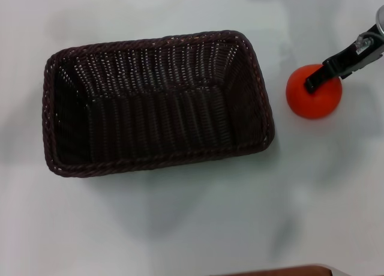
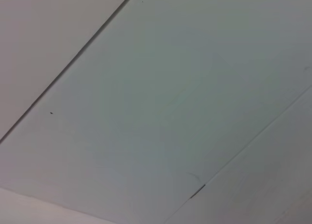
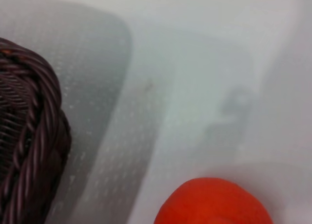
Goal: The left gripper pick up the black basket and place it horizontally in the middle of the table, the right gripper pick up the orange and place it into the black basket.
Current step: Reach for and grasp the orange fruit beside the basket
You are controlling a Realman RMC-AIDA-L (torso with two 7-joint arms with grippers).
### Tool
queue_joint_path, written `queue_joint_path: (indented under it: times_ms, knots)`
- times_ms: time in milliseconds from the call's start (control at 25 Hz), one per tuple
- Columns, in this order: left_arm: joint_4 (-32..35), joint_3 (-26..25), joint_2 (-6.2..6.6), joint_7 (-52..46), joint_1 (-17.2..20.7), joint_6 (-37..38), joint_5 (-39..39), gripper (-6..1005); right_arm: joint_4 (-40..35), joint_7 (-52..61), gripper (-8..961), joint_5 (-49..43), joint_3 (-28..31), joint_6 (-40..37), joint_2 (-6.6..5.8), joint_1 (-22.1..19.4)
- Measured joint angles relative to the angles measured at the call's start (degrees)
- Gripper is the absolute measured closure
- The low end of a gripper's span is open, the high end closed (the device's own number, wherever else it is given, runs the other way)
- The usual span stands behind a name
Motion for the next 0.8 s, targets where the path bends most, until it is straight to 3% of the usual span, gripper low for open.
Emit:
queue_joint_path:
  times_ms: [80,480,800]
  knots:
    - [0.2,0.0,-0.03,0.6,0.0,0.2,0.0,78,0.7,-0.3,32,0.0,-0.2,-0.1,-0.01,0.4]
    - [2.8,0.0,-0.02,0.7,-0.3,1.0,-0.1,78,1.1,-0.6,471,-0.4,-1.6,-1.5,-0.08,0.6]
    - [4.8,-0.6,-0.06,0.7,0.5,1.0,-1.3,78,-5.7,-0.6,542,0.9,-1.5,-1.3,0.23,-0.8]
